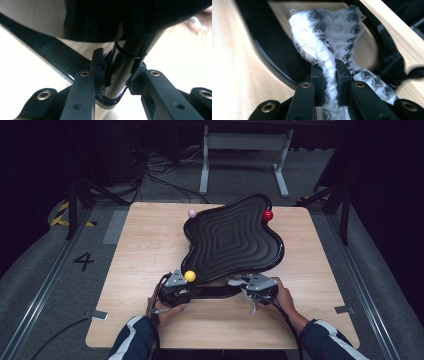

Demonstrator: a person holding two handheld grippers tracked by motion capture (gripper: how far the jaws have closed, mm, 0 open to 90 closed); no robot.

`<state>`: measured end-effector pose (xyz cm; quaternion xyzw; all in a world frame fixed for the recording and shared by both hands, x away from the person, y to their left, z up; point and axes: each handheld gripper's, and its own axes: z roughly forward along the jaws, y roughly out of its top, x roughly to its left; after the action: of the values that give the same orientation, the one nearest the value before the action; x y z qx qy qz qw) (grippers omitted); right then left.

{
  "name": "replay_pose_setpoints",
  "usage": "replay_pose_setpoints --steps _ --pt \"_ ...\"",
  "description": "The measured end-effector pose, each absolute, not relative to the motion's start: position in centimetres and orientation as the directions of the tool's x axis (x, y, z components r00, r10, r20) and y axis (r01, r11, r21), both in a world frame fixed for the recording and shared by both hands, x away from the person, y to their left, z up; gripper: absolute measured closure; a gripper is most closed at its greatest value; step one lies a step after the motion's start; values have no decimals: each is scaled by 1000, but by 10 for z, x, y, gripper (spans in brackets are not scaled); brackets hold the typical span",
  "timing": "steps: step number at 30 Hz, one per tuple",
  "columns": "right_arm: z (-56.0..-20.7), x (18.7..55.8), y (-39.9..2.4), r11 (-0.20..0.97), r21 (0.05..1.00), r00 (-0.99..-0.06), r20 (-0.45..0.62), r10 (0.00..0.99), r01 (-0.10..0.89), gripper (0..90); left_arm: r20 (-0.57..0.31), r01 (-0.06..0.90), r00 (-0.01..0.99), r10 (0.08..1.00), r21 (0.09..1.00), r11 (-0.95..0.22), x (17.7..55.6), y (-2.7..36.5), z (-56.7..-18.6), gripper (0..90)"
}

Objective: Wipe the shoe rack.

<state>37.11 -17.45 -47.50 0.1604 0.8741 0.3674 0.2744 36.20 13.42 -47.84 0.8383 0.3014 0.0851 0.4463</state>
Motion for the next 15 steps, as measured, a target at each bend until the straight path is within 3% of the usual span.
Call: replay_pose_setpoints --steps 11,15 --pt "-474 377 -181 701 709 -788 -385 480 81 806 -139 433 813 565 794 -428 361 126 -478 720" --pt "-475 387 -193 693 713 -751 -398 526 108 805 -134 432 815 564 790 -436 361 125 -478 720"
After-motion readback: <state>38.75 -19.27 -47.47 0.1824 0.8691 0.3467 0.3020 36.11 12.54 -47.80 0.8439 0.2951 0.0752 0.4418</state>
